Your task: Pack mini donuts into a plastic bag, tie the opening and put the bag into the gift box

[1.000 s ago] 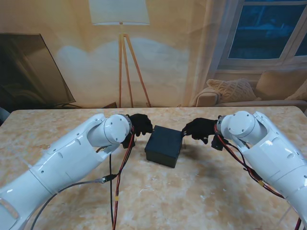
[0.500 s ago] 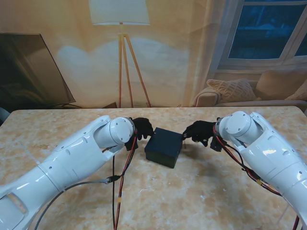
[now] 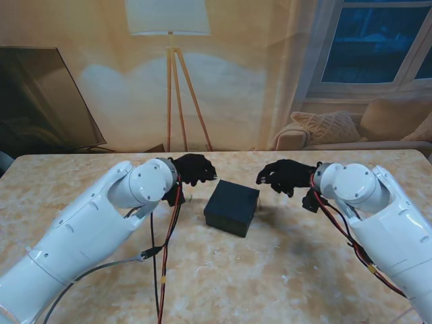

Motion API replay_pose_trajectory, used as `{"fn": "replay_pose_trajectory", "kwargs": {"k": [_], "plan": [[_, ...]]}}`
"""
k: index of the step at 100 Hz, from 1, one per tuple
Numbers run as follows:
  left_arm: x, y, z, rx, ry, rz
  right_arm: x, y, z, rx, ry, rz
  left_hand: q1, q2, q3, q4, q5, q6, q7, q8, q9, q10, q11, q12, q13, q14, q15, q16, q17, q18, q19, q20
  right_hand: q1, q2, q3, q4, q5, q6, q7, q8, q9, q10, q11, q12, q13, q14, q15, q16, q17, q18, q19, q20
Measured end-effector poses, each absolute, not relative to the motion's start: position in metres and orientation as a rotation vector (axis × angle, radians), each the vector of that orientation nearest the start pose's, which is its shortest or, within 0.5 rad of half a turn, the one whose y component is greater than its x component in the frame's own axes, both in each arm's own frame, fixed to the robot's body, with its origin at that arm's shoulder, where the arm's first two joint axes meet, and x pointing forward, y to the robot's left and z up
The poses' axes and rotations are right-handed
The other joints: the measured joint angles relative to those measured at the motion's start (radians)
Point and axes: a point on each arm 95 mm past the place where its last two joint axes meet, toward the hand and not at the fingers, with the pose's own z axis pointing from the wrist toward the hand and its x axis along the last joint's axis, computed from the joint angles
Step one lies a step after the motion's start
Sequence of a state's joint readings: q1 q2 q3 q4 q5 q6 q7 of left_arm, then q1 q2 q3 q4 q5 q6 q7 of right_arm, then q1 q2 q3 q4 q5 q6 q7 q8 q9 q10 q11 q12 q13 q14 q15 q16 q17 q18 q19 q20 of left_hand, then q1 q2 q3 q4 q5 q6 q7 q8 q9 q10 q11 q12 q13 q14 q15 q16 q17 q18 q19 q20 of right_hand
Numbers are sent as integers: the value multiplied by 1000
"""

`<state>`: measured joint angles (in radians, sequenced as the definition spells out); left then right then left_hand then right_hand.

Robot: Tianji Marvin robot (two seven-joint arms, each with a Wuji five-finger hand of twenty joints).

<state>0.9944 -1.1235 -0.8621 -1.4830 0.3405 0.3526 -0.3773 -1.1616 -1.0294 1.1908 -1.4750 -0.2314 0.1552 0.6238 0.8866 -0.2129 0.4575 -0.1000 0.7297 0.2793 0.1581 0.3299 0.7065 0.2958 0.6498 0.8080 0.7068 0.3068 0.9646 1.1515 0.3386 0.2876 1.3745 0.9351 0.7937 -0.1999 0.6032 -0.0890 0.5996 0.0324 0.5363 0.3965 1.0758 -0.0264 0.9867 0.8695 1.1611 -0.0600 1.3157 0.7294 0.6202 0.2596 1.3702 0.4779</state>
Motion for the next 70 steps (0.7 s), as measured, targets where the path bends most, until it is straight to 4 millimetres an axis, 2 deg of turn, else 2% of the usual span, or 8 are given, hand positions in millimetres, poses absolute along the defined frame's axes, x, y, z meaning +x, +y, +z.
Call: {"fn": "replay_pose_trajectory", "kwargs": {"k": [7,15,27,33,34,47,54,70], "plan": [[494,-79,-222,-1746,1596,-1639,484,-23,-236,-2106,-1675,-1828,0,1,-9,0,-1,0,0,2,-12,0,-43,-36,-17,11,-53,-22,-19,6,-39,0,0,-2,3,0,-14,-16,35,-2,-39,31,-110,-63,-70,43,-152,-32,-49,15,-51,-8],[484,-65,-222,-1701,1573,-1710,476,-26,-238,-2068,-1642,-1936,0,1,-11,0,0,0,0,2,-12,1,-79,-92,-40,24,-130,-69,-38,18,-97,-24,0,-14,6,0,-22,-28,57,-11,-64,48,-248,-146,-121,77,-352,-80,-86,29,-106,-14],[469,-47,-236,-1644,1509,-1802,461,-30,-247,-2040,-1623,-1990,0,1,-11,0,8,0,1,4,-11,6,-138,-171,-61,37,-247,-158,-61,36,-185,-63,0,-34,10,-11,-22,-41,87,-24,-67,77,-385,-252,-151,104,-556,-142,-108,43,-156,-29],[462,-40,-247,-1632,1487,-1833,454,-29,-253,-2017,-1624,-2025,0,1,-11,0,9,0,10,13,-11,10,-160,-208,-68,45,-300,-198,-71,40,-220,-83,0,-34,12,-12,-22,-54,99,-25,-68,78,-441,-292,-172,110,-657,-175,-123,44,-181,-43],[461,-39,-249,-1630,1486,-1836,453,-29,-255,-2010,-1626,-2032,0,1,-11,0,10,0,11,13,-10,13,-162,-212,-69,46,-308,-208,-72,40,-229,-88,0,-34,12,-22,-22,-55,100,-25,-68,78,-454,-303,-177,110,-671,-179,-126,44,-186,-45],[446,-29,-271,-1571,1477,-1881,441,-29,-269,-1954,-1623,-2114,0,1,-11,0,14,0,14,14,-10,13,-202,-271,-73,46,-383,-276,-85,48,-294,-126,0,-59,24,-32,-21,-81,128,-25,-100,78,-537,-351,-222,112,-799,-227,-159,45,-234,-71],[440,-24,-280,-1550,1467,-1894,436,-29,-276,-1958,-1611,-2108,0,1,-3,0,14,-1,14,15,-10,13,-212,-291,-83,46,-397,-297,-86,48,-323,-141,0,-57,24,-36,-21,-89,136,-25,-100,78,-539,-354,-244,116,-852,-250,-179,45,-256,-81],[426,-16,-298,-1564,1430,-1911,432,-30,-288,-1951,-1592,-2116,0,1,-1,0,14,-1,15,15,-10,13,-223,-304,-75,46,-410,-312,-86,48,-324,-148,0,-60,34,-40,-21,-91,149,-25,-100,78,-562,-366,-244,122,-879,-266,-189,42,-267,-91]]}}
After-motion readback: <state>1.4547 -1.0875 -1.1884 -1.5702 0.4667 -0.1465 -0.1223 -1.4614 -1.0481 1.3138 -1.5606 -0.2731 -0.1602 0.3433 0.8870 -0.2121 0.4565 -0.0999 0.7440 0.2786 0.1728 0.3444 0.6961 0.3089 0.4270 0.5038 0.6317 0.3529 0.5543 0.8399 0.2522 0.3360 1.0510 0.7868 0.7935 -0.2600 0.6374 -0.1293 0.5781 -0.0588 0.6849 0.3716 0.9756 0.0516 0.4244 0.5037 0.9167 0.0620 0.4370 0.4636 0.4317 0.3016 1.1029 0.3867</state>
